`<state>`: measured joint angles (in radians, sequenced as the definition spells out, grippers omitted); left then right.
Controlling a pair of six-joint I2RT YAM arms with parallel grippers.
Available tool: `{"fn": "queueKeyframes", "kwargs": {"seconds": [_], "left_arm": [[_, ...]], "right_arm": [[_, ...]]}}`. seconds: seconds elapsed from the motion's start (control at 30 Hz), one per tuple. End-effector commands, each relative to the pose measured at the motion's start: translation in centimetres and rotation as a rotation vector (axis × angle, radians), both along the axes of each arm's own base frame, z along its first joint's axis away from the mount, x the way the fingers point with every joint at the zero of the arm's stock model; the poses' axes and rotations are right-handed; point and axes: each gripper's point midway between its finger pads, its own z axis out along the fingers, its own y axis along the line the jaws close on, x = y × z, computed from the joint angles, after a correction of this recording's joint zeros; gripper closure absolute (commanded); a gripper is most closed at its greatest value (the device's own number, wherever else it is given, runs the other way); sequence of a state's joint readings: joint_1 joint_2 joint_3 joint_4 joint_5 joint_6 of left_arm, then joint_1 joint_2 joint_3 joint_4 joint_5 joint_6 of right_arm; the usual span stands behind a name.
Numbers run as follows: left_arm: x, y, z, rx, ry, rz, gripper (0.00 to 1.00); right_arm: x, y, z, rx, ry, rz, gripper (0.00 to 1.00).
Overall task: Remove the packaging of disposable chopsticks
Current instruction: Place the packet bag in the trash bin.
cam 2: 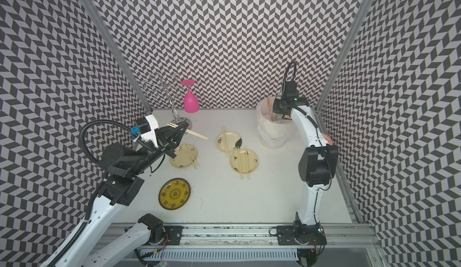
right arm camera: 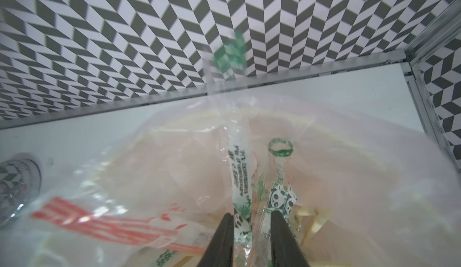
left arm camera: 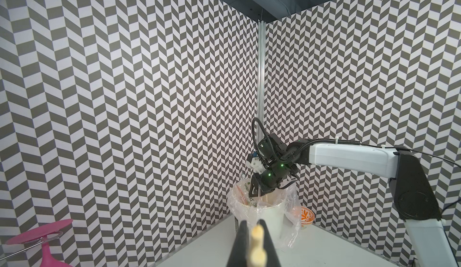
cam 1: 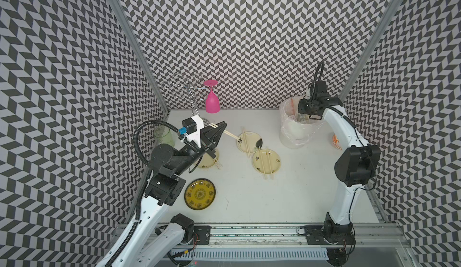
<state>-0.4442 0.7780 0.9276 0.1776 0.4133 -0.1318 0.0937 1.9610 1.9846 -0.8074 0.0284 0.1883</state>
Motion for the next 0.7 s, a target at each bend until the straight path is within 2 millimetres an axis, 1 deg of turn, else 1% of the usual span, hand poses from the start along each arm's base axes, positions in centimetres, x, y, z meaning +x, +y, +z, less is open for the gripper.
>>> {"fn": "queueKeyframes", "kwargs": {"seconds": [0.0, 0.07, 0.2, 0.33, 0.4, 0.43, 0.53, 0.6, 0.67], "left_arm": [[0.0, 0.1, -0.1, -0.004, 0.001, -0.002, 1.0], [0.0, 0.1, -0.2, -0.003, 0.002, -0.002, 1.0], [0.2, 0.1, -0.2, -0.004, 0.008, -0.001, 1.0], [0.5, 0.1, -0.5, -0.002, 0.015, 0.005, 1.0], [0.7, 0.2, -0.5, -0.005, 0.02, 0.008, 1.0], [0.7, 0.1, -0.6, -0.006, 0.023, 0.007, 1.0], [1.1, 0.0, -0.9, -0.013, 0.041, -0.008, 1.0], [1.4, -0.3, -1.1, -0.014, 0.06, -0.027, 1.0], [1.7, -0.6, -1.4, -0.011, 0.074, -0.05, 1.0]], "right_arm": [[-1.3, -0.5, 5.1, 0.01, -0.121, -0.015, 0.68], [-1.9, -0.6, 6.5, 0.011, -0.162, -0.02, 0.65], [-2.6, -0.6, 8.2, 0.017, -0.196, -0.017, 0.62], [-3.2, 0.1, 9.9, 0.047, -0.23, 0.015, 0.62], [-3.7, 0.7, 11.1, 0.07, -0.26, 0.044, 0.61], [-4.1, 1.2, 11.9, 0.084, -0.279, 0.073, 0.61], [-5.9, 3.7, 14.6, 0.159, -0.362, 0.213, 0.61], [-7.9, 5.7, 16.4, 0.214, -0.443, 0.322, 0.61], [-10.6, 8.0, 17.9, 0.269, -0.541, 0.452, 0.6]]}}
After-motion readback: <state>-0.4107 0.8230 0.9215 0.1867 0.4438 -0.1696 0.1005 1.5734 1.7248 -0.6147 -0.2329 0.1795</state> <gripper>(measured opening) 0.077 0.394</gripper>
